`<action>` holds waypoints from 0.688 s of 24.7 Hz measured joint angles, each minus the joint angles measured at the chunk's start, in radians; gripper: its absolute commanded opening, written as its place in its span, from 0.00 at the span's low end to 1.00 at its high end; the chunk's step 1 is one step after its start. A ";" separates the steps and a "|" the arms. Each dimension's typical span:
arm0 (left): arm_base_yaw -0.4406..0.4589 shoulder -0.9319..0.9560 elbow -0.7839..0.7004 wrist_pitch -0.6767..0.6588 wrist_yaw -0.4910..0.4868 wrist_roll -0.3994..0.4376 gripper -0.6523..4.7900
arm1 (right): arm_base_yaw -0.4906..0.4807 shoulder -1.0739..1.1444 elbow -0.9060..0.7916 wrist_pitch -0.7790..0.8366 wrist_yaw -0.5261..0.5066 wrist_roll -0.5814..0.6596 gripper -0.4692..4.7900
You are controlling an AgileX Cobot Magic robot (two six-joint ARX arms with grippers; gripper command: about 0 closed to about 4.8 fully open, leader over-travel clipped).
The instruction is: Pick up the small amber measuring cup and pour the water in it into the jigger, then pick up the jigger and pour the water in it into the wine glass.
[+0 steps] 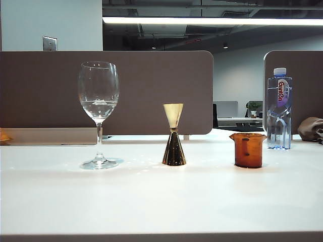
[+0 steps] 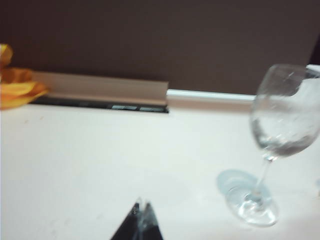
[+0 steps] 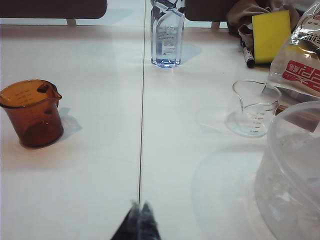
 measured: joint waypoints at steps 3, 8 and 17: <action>0.001 0.000 -0.041 -0.014 0.001 0.000 0.12 | 0.000 0.000 0.000 0.000 0.000 0.000 0.09; 0.071 -0.010 -0.039 -0.150 0.001 0.000 0.12 | 0.000 0.000 0.000 0.000 -0.001 0.000 0.09; 0.086 -0.010 -0.038 -0.165 0.002 0.000 0.12 | 0.000 0.000 0.000 0.000 -0.002 0.000 0.09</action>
